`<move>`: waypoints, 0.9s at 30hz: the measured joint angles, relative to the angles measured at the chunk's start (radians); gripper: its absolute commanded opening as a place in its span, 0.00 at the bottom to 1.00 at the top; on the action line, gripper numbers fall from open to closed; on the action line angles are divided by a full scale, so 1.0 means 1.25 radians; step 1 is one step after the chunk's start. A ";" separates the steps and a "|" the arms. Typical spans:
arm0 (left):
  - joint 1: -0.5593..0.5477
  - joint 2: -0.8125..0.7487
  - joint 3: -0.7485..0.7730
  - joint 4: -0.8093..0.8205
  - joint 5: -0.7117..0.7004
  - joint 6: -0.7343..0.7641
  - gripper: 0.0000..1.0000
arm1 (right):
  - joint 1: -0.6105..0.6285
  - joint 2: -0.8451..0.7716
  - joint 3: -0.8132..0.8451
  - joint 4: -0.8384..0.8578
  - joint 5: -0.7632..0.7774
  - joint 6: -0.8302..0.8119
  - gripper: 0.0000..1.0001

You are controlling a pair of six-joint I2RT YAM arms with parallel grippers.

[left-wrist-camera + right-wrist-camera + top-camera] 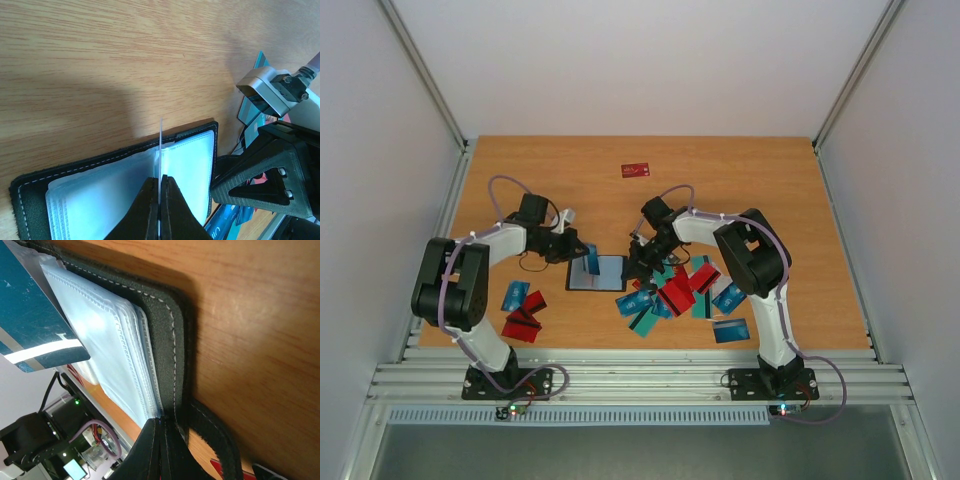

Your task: Put the credit cards into the card holder

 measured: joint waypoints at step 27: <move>-0.055 0.002 -0.036 0.040 -0.001 -0.034 0.00 | -0.031 0.001 -0.016 0.012 -0.016 -0.012 0.01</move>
